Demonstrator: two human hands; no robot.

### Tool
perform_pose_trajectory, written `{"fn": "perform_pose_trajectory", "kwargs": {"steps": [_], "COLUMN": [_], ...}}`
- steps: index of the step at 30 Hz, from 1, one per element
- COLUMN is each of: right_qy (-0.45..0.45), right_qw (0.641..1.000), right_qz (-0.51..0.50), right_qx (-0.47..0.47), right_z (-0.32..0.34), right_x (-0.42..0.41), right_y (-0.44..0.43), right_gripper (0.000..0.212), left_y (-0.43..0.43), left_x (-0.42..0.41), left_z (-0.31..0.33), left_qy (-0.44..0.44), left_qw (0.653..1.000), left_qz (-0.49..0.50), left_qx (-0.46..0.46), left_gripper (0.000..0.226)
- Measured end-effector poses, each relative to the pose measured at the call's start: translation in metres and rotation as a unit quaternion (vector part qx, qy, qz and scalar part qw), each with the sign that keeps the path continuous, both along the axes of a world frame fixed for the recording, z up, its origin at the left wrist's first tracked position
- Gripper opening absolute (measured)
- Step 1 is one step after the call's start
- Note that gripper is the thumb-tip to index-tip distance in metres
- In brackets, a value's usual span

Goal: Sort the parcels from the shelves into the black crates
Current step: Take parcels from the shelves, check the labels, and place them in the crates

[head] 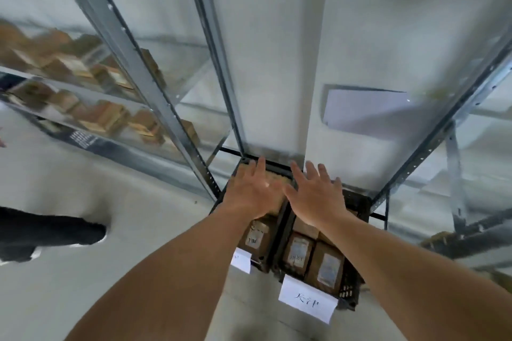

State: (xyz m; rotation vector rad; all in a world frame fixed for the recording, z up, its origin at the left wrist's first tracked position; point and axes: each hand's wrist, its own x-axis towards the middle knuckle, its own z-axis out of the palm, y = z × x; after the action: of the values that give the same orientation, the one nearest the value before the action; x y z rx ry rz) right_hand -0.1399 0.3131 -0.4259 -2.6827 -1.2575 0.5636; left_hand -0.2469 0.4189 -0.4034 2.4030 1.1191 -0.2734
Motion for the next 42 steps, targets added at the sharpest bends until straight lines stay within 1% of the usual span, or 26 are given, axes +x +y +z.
{"fn": "perform_pose_trajectory", "kwargs": {"steps": [5,9,14,18,24,28,35,37,39,42], "right_qy": [-0.069,-0.122,-0.146,-0.176,-0.204,-0.206,-0.223,-0.222,-0.221,-0.194], "right_qw": [0.997,0.99,0.98,0.971,0.95,0.935,0.884,0.869,0.854,0.826], "right_qz": [0.016,0.009,-0.041,-0.1,-0.204,-0.272,-0.404,-0.437,-0.467,-0.521], "right_qx": [0.04,0.072,0.127,0.127,0.118,0.101,0.069,0.061,0.061,0.09], "right_z": [0.068,0.116,0.17,0.193,0.205,0.215,0.22,0.219,0.219,0.217], "right_x": [-0.034,-0.066,-0.12,-0.148,-0.165,-0.159,-0.132,-0.121,-0.108,-0.083], "right_y": [0.012,0.006,-0.037,-0.092,-0.192,-0.27,-0.435,-0.488,-0.541,-0.612], "right_gripper": [0.064,0.067,0.066,0.066,0.068,0.067,0.068,0.068,0.067,0.064], "left_y": [0.004,-0.003,-0.025,-0.056,-0.146,-0.211,-0.358,-0.408,-0.459,-0.542], "left_x": [-0.047,-0.09,-0.148,-0.158,-0.128,-0.097,-0.032,-0.012,0.013,0.052], "left_z": [0.074,0.117,0.151,0.174,0.189,0.201,0.203,0.202,0.201,0.203], "left_qy": [-0.036,-0.079,-0.111,-0.158,-0.208,-0.231,-0.245,-0.247,-0.249,-0.241], "left_qw": [0.993,0.983,0.976,0.966,0.94,0.923,0.884,0.876,0.876,0.879], "left_qz": [0.011,0.015,-0.017,-0.073,-0.198,-0.269,-0.383,-0.404,-0.408,-0.41], "left_qx": [0.114,0.165,0.189,0.193,0.185,0.151,0.105,0.089,0.068,0.019], "left_gripper": [0.071,0.07,0.07,0.07,0.069,0.068,0.069,0.069,0.069,0.068]}}
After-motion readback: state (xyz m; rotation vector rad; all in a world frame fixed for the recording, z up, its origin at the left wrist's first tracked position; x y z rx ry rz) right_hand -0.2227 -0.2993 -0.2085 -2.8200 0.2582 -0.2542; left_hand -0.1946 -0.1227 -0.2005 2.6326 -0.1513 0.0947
